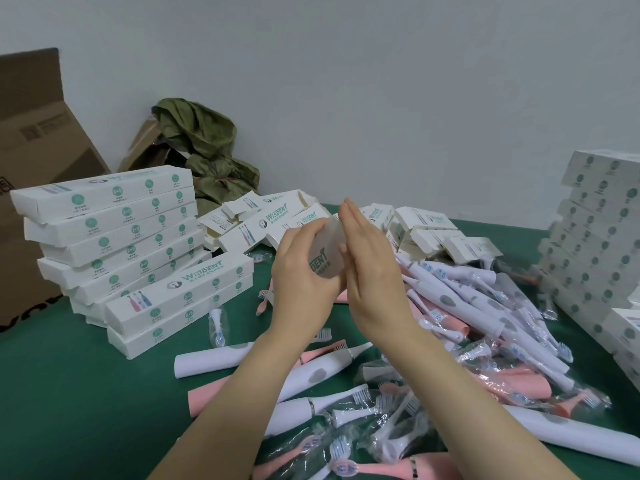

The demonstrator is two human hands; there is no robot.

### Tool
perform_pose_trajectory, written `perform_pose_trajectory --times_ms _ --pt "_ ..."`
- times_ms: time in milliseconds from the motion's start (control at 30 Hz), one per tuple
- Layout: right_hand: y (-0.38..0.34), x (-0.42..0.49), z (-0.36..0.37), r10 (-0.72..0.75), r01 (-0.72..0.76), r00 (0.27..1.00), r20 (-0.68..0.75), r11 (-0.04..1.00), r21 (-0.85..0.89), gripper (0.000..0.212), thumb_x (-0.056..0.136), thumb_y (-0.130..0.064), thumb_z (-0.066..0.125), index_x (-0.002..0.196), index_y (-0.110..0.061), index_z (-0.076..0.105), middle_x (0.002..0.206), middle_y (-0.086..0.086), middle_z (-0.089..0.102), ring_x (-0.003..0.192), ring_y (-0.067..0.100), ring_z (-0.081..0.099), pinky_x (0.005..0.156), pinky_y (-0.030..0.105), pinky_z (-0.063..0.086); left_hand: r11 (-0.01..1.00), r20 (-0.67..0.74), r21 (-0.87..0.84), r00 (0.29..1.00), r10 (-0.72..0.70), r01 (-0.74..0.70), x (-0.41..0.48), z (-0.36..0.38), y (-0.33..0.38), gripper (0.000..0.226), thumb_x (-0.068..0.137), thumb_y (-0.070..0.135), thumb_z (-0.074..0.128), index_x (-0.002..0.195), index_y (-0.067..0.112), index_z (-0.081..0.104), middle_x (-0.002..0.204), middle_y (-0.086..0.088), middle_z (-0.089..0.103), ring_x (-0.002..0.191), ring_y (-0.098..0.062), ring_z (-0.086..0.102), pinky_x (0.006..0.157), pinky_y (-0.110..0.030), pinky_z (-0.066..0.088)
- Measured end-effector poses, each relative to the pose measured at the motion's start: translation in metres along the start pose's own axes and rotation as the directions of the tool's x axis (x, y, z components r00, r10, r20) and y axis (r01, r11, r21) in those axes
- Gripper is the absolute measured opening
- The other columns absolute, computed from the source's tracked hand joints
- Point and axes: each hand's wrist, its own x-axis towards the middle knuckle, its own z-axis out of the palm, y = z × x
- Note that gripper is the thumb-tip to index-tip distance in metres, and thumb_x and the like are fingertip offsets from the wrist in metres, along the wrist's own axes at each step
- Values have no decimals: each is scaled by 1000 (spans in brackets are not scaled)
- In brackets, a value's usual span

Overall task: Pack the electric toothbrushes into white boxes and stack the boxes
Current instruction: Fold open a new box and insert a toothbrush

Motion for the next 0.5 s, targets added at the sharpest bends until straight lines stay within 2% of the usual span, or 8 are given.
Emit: perform_pose_trajectory --times_ms 33,100,167,233,300,367,400,500 --pt "1 0 0 -19 19 1000 3 999 -36 47 94 -10 34 137 8 39 144 23 38 132 25 35 111 35 27 1000 3 -6 1000 3 -3 0 0 0 46 71 31 61 114 16 63 105 1 59 92 7 49 76 0 33" --pt "2 -1 0 -34 35 999 11 996 -79 55 91 -18 28 137 8 39 144 23 39 131 28 38 109 35 28 1000 11 -26 1000 -7 7 -1 2 -1 47 71 31 63 116 17 62 107 3 58 95 10 49 77 1 33" --pt "4 -2 -2 17 -17 1000 8 1000 -10 55 91 -19 28 139 3 40 145 14 39 131 19 36 110 27 25 998 55 -11 997 -53 54 -3 6 -3 54 73 33 67 125 21 55 115 8 51 99 8 46 79 2 33" --pt "7 -2 -7 127 -120 989 -71 987 104 48 92 -12 33 138 -4 45 139 -1 44 126 8 37 108 19 26 990 136 88 983 -123 112 -5 11 -6 72 69 28 76 133 24 42 120 14 37 109 -2 39 86 -6 35" --pt "11 4 -14 262 -231 952 -158 954 190 39 99 -11 39 136 -10 50 130 -10 50 120 1 44 103 14 31 974 181 184 969 -170 136 -5 14 -9 76 65 24 82 127 23 37 114 11 34 112 -13 40 84 -23 39" --pt "14 10 -19 358 -310 917 -174 916 254 36 102 -17 39 135 -16 51 127 -16 51 116 -4 45 96 4 32 967 196 225 966 -168 122 1 11 -6 69 66 31 82 113 28 32 105 11 37 101 -15 46 74 -29 40" --pt "15 12 -19 391 -330 904 -175 896 298 35 103 -20 36 134 -18 51 127 -16 51 116 -5 45 94 3 33 964 190 254 973 -129 78 6 6 -5 66 67 34 81 109 30 32 103 11 39 96 -15 48 70 -31 41" --pt "14 12 -17 527 -368 826 -203 775 514 26 103 -22 32 115 -22 54 117 -5 60 110 9 56 93 25 45 935 106 354 994 -20 -19 36 -19 -4 58 66 37 80 106 27 40 101 7 45 88 -16 47 61 -31 37"
